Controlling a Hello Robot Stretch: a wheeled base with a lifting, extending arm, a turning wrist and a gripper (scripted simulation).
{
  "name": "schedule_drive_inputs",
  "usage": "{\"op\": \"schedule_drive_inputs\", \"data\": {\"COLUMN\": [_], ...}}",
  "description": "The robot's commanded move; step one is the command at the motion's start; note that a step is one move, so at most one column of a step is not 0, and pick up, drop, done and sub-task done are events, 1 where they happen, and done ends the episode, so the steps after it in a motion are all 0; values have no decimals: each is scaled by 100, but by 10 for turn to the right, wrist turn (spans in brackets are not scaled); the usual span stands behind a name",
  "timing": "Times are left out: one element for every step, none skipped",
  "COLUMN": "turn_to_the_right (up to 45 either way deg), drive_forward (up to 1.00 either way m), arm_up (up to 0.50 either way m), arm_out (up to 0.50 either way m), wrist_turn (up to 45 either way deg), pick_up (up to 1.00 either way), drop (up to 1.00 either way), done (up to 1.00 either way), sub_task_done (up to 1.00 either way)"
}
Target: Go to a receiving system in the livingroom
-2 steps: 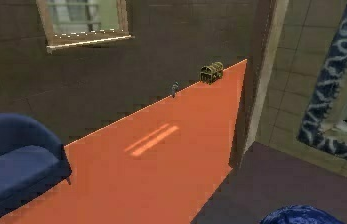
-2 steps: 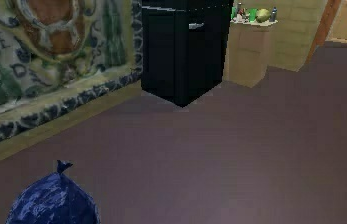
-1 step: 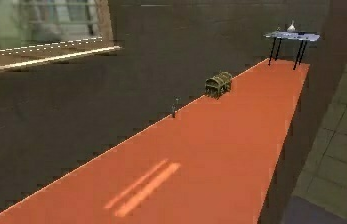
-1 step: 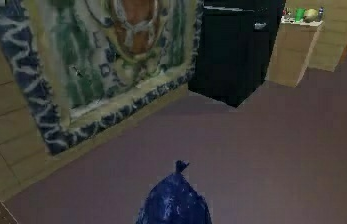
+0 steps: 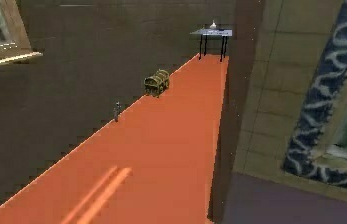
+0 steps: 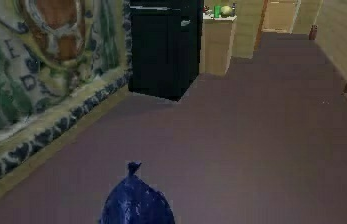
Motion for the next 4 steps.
{"op": "schedule_drive_inputs", "data": {"turn_to_the_right": [0,120,0,30], "drive_forward": [80,0,100,0], "arm_up": [0,0,0,0], "arm_out": [0,0,0,0], "wrist_turn": [0,0,0,0], "pick_up": [0,0,0,0], "drop": [0,0,0,0], "done": [0,0,0,0], "sub_task_done": [0,0,0,0]}}
